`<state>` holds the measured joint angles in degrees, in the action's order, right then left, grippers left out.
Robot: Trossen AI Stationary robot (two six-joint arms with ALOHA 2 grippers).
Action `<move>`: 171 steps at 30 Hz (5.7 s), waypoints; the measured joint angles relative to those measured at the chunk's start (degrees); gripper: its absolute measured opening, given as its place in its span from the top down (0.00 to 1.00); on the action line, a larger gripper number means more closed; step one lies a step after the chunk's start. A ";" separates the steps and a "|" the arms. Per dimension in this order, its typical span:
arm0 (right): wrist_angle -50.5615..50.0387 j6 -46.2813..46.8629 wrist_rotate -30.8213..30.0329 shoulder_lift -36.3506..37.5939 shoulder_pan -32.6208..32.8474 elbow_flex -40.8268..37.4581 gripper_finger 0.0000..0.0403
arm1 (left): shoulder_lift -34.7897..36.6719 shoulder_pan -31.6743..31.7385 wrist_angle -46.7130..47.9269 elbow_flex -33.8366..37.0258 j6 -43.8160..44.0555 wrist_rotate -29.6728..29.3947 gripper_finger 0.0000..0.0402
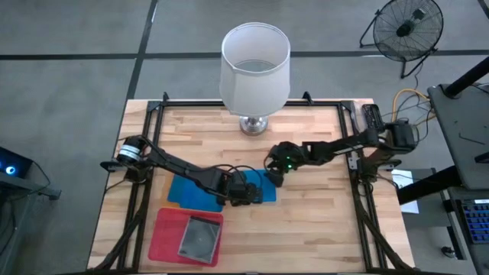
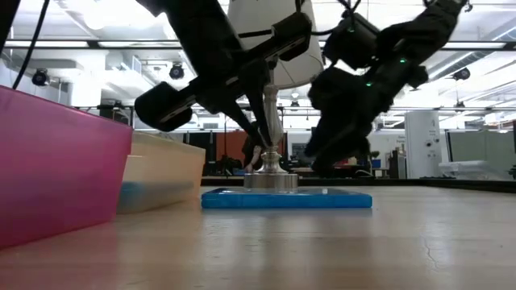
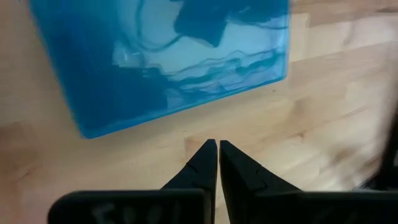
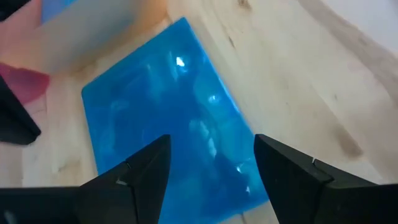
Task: Pick & place jewel cases by type
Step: Put the blue CD case into the orange bin
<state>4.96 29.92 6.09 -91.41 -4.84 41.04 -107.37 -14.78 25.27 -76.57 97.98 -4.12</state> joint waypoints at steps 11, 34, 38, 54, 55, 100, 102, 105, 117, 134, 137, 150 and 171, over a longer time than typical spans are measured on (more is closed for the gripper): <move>0.16 -1.47 3.05 -1.38 -4.11 2.42 0.44 | -6.03 -0.23 -0.85 -3.57 -0.19 0.57 1.00; 2.63 -3.36 5.97 -5.21 -4.44 2.38 0.44 | -6.34 -0.66 7.53 -3.77 -1.12 2.15 1.00; 3.49 -3.36 6.40 -5.21 -4.46 2.38 0.44 | -6.32 -0.56 8.80 -3.77 -1.44 2.09 1.00; 2.38 -0.09 8.95 -9.39 -1.16 2.31 0.44 | -6.80 0.43 10.87 -3.75 -2.77 2.86 1.00; 1.90 0.02 8.82 -9.25 -0.78 2.31 0.44 | -6.80 0.43 10.92 -3.75 -3.01 3.03 1.00; -9.50 26.23 -3.18 -3.44 26.64 1.68 0.44 | -6.75 0.10 16.55 -7.55 -5.02 2.30 1.00; -9.36 25.82 -3.24 -3.41 26.64 1.50 0.44 | -6.75 0.16 21.44 -9.59 -5.59 1.54 1.00; -9.17 25.61 -3.32 -3.30 26.62 1.05 0.44 | -6.75 0.19 25.07 -12.44 -5.97 0.09 1.00; -8.87 23.77 -9.33 2.71 28.34 -1.00 0.44 | -6.69 -1.07 25.55 -15.64 -2.89 -0.76 1.00; 5.53 15.45 -6.27 -6.10 23.48 0.25 0.44 | -6.69 -4.66 24.64 -17.69 -5.23 -2.90 1.00; 5.18 18.18 -6.31 -6.69 23.76 0.37 0.44 | -6.69 -5.46 24.30 -18.17 -5.83 -3.06 1.00; -2.07 29.98 -11.18 -5.74 30.05 0.26 0.44 | -6.69 -7.53 24.47 -18.30 -5.76 -3.01 1.00; -17.45 43.51 -19.83 1.93 34.13 -0.15 0.44 | -6.69 -7.61 24.53 -19.83 -7.26 -2.89 1.00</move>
<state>-12.49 73.43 -13.74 -89.48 29.29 40.89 -114.06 -22.39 49.80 -96.40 90.72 -7.02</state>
